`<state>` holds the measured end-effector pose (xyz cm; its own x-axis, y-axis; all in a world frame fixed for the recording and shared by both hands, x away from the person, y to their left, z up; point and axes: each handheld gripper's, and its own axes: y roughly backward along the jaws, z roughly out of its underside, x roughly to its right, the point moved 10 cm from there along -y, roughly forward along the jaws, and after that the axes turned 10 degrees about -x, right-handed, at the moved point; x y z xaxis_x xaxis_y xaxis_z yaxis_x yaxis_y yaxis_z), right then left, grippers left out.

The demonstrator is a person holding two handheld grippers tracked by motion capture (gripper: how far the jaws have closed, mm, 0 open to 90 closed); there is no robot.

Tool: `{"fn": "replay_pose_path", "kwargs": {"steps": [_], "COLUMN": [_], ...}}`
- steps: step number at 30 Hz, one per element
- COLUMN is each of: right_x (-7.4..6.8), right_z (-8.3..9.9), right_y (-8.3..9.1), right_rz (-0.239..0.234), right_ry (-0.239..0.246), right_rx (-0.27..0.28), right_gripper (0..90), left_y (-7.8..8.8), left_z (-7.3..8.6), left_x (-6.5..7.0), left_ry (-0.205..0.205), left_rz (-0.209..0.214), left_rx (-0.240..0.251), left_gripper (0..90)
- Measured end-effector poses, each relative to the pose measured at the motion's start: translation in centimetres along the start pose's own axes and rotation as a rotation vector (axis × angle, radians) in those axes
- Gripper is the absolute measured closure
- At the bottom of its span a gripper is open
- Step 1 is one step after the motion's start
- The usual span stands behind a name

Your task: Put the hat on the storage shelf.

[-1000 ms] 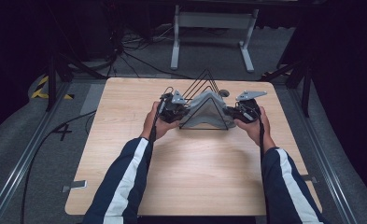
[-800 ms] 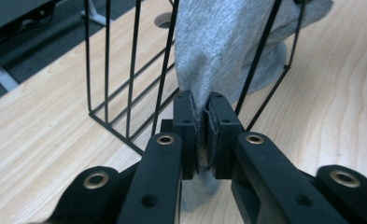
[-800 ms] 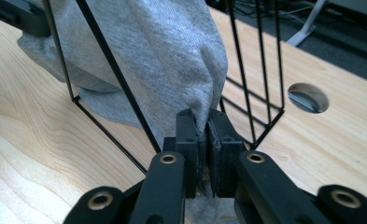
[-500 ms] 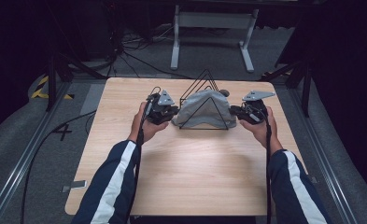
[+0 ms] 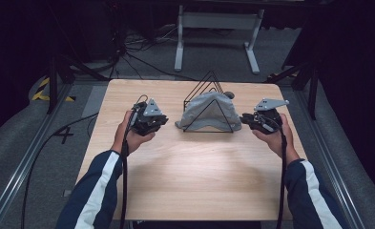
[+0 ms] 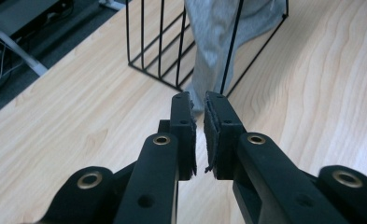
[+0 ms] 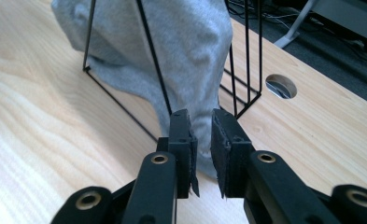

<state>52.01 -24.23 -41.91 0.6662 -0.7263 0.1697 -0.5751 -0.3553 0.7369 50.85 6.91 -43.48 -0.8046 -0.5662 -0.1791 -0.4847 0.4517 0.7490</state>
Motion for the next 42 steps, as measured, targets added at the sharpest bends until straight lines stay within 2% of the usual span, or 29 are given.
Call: {"fn": "replay_pose_path", "kwargs": {"steps": [4,7,10,12,14,16,17,18,19,21,23,24,26,28,31,34,37,42], "right_x": [-0.5,-0.8,-1.1,-1.5,-1.8,-2.2,-2.2,-2.4,-2.6,-3.0,-3.4,-3.6,-4.1,-4.4,-4.5,-4.6,-4.3,-4.2], "right_z": [1.1,2.0,3.2,4.4,5.4,6.9,6.9,7.9,9.0,10.7,12.4,12.9,14.4,15.6,16.4,17.3,17.5,17.4], "right_y": [0.4,0.6,0.8,0.9,1.0,1.2,1.2,1.2,1.2,1.1,1.2,1.2,1.2,1.3,1.6,1.1,1.0,0.8], "right_rz": [-0.007,-0.007,-0.01,-0.016,-0.016,-0.025,-0.025,-0.032,-0.037,-0.054,-0.065,-0.073,-0.083,-0.078,-0.095,-0.098,-0.079,-0.074], "right_ry": [0.009,0.013,0.014,0.016,0.023,0.004,0.004,-0.01,-0.02,-0.011,-0.015,-0.018,-0.033,-0.027,-0.088,-0.095,-0.116,-0.126], "right_rx": [-0.014,-0.023,-0.027,-0.033,-0.036,-0.018,-0.018,-0.012,-0.019,-0.027,-0.044,-0.052,-0.054,-0.072,-0.046,-0.061,-0.06,-0.068], "right_gripper": [77.1,75.9,73.8,70.4,66.4,59.9,59.9,55.1,53.0,49.8,44.8,44.2,43.5,40.3,34.7,29.8,25.6,22.7], "left_y": [0.4,0.6,0.7,0.8,0.8,0.8,0.8,0.8,0.8,0.7,0.5,0.3,0.1,-0.1,-0.5,-0.7,-0.9,-0.9], "left_z": [1.5,2.7,3.8,4.7,5.7,7.0,7.0,7.9,8.7,9.8,10.9,11.6,12.5,13.4,14.5,15.0,15.2,15.2], "left_x": [0.0,0.3,0.7,1.1,1.6,2.3,2.3,2.7,3.1,3.8,4.7,5.1,5.6,6.2,6.6,6.8,6.5,6.5], "left_ry": [-0.011,-0.005,-0.026,-0.044,-0.046,-0.052,-0.052,-0.051,-0.06,-0.066,-0.05,-0.028,-0.016,-0.005,0.033,0.071,0.115,0.118], "left_rz": [-0.004,0.004,0.006,0.012,0.02,0.035,0.035,0.041,0.042,0.057,0.093,0.105,0.122,0.136,0.143,0.164,0.154,0.154], "left_rx": [-0.024,-0.036,-0.052,-0.074,-0.085,-0.103,-0.103,-0.115,-0.124,-0.137,-0.135,-0.135,-0.139,-0.122,-0.128,-0.096,-0.079,-0.081], "left_gripper": [81.7,80.4,78.3,75.4,72.7,68.8,65.8,65.8,60.9,54.7,48.8,45.7,39.7,36.4,28.9,24.1,16.5,15.3]}}
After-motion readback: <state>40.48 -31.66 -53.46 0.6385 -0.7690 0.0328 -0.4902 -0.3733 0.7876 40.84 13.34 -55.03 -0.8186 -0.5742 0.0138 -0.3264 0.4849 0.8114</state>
